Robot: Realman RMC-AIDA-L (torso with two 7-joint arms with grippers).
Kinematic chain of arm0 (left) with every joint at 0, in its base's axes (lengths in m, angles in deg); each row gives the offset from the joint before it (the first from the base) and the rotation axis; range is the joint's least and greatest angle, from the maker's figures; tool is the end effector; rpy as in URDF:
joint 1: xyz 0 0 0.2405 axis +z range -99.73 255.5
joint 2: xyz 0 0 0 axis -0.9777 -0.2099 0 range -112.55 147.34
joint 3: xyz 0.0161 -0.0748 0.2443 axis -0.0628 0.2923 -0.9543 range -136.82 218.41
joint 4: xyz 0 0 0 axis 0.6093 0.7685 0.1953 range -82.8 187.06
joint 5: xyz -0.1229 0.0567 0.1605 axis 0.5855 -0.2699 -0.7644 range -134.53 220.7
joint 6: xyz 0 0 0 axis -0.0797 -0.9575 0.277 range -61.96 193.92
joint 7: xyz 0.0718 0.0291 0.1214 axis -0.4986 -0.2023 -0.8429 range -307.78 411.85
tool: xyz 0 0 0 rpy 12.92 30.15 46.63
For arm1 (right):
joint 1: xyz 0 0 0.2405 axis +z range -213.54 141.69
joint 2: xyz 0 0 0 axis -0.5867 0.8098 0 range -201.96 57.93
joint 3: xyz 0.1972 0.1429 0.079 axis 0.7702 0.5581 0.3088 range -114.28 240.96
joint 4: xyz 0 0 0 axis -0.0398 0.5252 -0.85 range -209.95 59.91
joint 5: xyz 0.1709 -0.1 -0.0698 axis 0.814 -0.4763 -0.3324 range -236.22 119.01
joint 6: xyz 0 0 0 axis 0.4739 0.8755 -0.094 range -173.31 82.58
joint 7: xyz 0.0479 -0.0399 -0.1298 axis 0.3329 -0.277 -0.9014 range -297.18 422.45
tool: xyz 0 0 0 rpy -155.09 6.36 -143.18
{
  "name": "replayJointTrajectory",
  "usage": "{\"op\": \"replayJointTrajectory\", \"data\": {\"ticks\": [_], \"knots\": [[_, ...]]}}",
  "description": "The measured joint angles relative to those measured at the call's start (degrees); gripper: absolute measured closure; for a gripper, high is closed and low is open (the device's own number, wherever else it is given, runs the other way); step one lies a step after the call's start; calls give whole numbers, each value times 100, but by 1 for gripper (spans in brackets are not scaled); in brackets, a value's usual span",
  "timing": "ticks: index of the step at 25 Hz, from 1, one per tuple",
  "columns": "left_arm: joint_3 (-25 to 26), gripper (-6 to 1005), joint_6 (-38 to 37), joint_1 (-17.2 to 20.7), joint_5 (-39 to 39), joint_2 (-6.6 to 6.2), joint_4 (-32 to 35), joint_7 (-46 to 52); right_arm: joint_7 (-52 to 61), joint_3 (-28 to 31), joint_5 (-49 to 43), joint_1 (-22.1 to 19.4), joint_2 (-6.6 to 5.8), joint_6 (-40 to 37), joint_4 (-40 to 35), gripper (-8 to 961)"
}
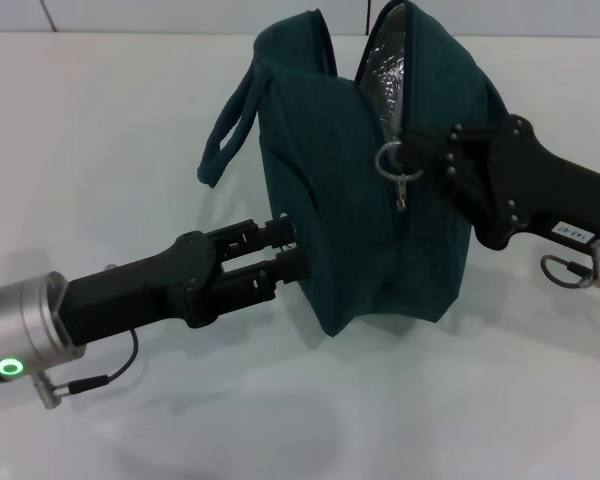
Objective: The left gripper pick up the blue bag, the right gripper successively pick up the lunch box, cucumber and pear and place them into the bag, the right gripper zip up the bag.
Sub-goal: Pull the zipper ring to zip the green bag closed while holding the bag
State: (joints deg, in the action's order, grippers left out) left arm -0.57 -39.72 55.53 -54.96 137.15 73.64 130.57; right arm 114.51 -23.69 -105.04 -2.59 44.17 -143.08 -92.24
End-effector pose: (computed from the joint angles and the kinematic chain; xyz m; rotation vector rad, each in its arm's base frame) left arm -0.2623 0.2512 -0.0187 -2.6020 -0.9615 -1.4020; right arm 0.1859 0.3085 -0.0257 -2.5454 0.1863 1.5118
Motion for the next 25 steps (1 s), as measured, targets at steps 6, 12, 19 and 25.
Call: {"op": "replayJointTrajectory", "data": {"ticks": [6,12,19,25], "knots": [[-7,364,310,41,-29,4,-52,-88,-19,-132,10,138,0,73,-1,936],[-68,370,507,-7,-34,13,-233,-231,-22,-227,13,226,0,162,-8,936],[-261,377,816,-147,-29,21,-309,-312,-26,-335,53,231,1,219,-51,936],[-376,406,1115,-335,-24,23,-490,-316,-24,-334,62,234,0,246,-58,936]]}}
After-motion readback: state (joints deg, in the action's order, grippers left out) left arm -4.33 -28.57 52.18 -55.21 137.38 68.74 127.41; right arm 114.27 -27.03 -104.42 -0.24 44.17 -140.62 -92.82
